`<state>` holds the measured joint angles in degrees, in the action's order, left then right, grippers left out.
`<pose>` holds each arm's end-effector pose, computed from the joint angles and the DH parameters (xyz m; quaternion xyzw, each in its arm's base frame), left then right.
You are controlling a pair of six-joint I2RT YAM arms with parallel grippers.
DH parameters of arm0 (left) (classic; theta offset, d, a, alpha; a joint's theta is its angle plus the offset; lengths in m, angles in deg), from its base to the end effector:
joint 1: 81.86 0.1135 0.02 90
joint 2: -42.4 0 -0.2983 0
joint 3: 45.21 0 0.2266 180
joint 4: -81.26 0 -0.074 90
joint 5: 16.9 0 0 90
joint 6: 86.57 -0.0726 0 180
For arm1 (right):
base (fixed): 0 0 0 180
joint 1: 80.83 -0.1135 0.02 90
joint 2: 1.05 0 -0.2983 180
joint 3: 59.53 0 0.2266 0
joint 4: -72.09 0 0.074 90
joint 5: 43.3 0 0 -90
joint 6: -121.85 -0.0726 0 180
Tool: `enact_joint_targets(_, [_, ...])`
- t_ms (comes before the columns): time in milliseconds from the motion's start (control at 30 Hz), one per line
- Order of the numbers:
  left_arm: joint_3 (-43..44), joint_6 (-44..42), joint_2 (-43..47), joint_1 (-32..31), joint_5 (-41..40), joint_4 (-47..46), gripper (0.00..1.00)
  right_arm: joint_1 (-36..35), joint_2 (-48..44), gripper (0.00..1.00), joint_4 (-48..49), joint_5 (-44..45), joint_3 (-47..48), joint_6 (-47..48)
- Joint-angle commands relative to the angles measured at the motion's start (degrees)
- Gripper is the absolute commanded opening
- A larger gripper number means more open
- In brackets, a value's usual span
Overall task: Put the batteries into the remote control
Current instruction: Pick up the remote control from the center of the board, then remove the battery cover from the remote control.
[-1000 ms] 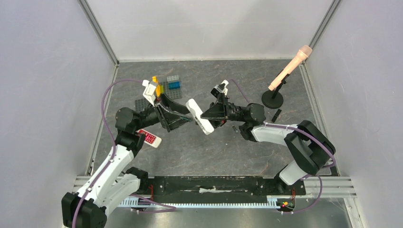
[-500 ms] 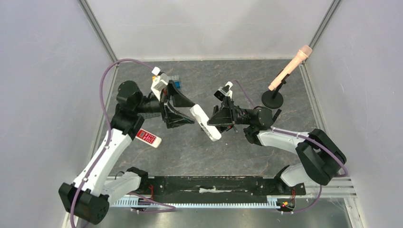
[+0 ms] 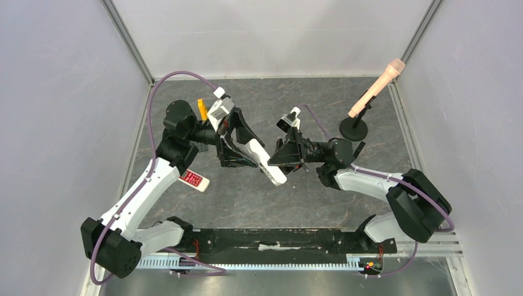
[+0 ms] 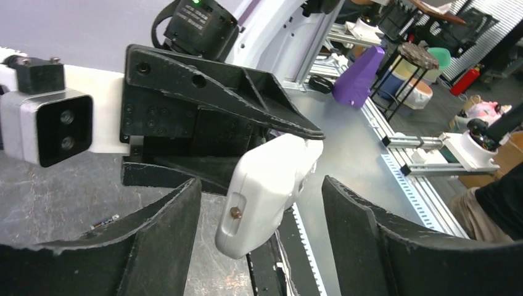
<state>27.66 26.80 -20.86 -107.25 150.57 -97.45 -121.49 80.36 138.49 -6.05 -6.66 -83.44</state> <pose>0.1485 -0.1489 0.4307 0.4823 0.5017 -0.6163 0.3686 0.1654 0.2182 0.3726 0.0787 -0.5550 -0.8278 0.0233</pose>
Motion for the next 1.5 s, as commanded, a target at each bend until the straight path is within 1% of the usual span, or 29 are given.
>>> enact_joint_targets(0, [2.1,1.9,0.1,-1.5,2.7,-3.9,0.73,-0.5,-0.9,0.31,1.8,-0.4,1.5,0.5])
enact_joint_targets(33, [2.2,1.9,0.0,-1.9,2.6,-4.2,0.69,-0.4,-0.8,0.31,1.8,-0.4,1.5,0.5])
enact_joint_targets(67, [2.3,1.9,-0.2,-2.2,2.6,-4.4,0.63,-0.4,-0.8,0.31,1.9,-0.4,1.5,0.4])
enact_joint_targets(100, [2.5,2.0,-0.5,-2.7,2.7,-4.4,0.53,-0.4,-0.8,0.31,1.9,-0.4,1.5,0.4])
enact_joint_targets(167, [2.7,2.2,-1.0,-3.0,2.9,-4.5,0.36,-0.5,-0.7,0.31,1.9,-0.3,1.4,0.3])
enact_joint_targets(267, [2.6,2.6,-1.5,-3.1,2.9,-4.5,0.14,-0.4,-0.7,0.33,2.2,-0.2,0.9,0.1])
enact_joint_targets(300, [2.4,2.7,-1.5,-3.1,2.9,-4.5,0.08,-0.5,-0.7,0.38,2.9,-0.2,0.6,0.0])
enact_joint_targets(333, [2.2,2.7,-1.5,-3.0,2.9,-4.5,0.02,-0.4,-1.0,0.48,4.5,0.3,-0.2,-0.2])
enact_joint_targets(367, [2.0,2.9,-1.5,-3.1,2.9,-4.4,0.02,-0.4,-1.6,0.58,5.5,1.1,-1.4,-0.1])
enact_joint_targets(433, [1.4,3.2,-1.3,-3.0,2.2,-3.8,0.02,-0.2,-3.4,0.77,4.5,2.5,-5.1,2.1])
enact_joint_targets(533, [-0.5,3.0,-0.3,-2.9,-0.4,-0.5,0.02,0.3,-6.4,0.97,2.0,4.5,-9.6,6.9])
enact_joint_targets(633, [-2.6,1.0,1.0,-2.9,-5.2,7.8,0.02,0.5,-9.4,0.98,-1.7,6.7,-12.7,11.8])
enact_joint_targets(667, [-3.3,0.7,1.7,-2.9,-7.4,10.5,0.02,0.6,-10.7,0.98,-4.7,7.5,-13.8,14.3])
enact_joint_targets(733, [-5.0,-0.1,3.6,-2.9,-13.1,17.0,0.02,0.8,-14.7,0.98,-15.3,10.3,-15.8,22.6])
enact_joint_targets(767, [-5.9,-0.3,4.9,-2.9,-15.5,19.8,0.02,0.9,-17.6,0.98,-24.5,12.6,-16.3,27.4])
enact_joint_targets(800, [-6.8,-0.4,6.2,-2.9,-19.3,22.1,0.02,0.9,-19.8,0.98,-31.6,14.9,-16.4,33.4])
enact_joint_targets(867, [-8.8,0.6,8.8,-2.9,-24.9,25.8,0.02,0.9,-25.3,0.98,-50.5,22.5,-15.4,44.2])
enact_joint_targets(933, [-10.7,3.3,10.8,-3.0,-29.8,27.3,0.02,0.9,-29.9,0.98,-64.3,31.2,-14.4,52.5])
enact_joint_targets(1000, [-12.2,5.4,11.8,-3.0,-32.7,28.0,0.02,0.9,-34.0,0.98,-72.8,38.9,-14.6,58.0])
enact_joint_targets(1067, [-14.5,8.4,12.1,-3.0,-35.5,26.6,0.02,0.9,-36.9,0.98,-77.8,44.3,-15.6,62.1])
enact_joint_targets(1100, [-16.2,10.5,11.8,-3.0,-36.3,24.2,0.02,0.8,-38.0,0.98,-79.7,47.3,-15.9,64.2])
enact_joint_targets(1200, [-21.0,16.8,9.2,-3.1,-38.2,17.5,0.02,0.8,-39.8,0.98,-81.4,51.6,-18.1,65.9])
enact_joint_targets(1300, [-27.0,24.6,5.2,-3.2,-41.2,7.3,0.02,0.8,-38.1,0.98,-80.1,49.4,-19.2,64.6])
enact_joint_targets(1367, [-31.9,30.7,3.2,-3.7,-43.3,-2.5,0.02,0.7,-36.5,0.98,-76.3,46.4,-21.0,64.3])
enact_joint_targets(1400, [-34.0,33.4,2.6,-4.1,-45.4,-5.6,0.02,0.7,-36.0,0.98,-74.1,46.2,-22.1,63.1])
enact_joint_targets(1467, [-37.3,36.0,1.5,-4.8,-49.0,-10.7,0.02,0.6,-35.8,0.98,-71.1,47.3,-23.9,62.0])
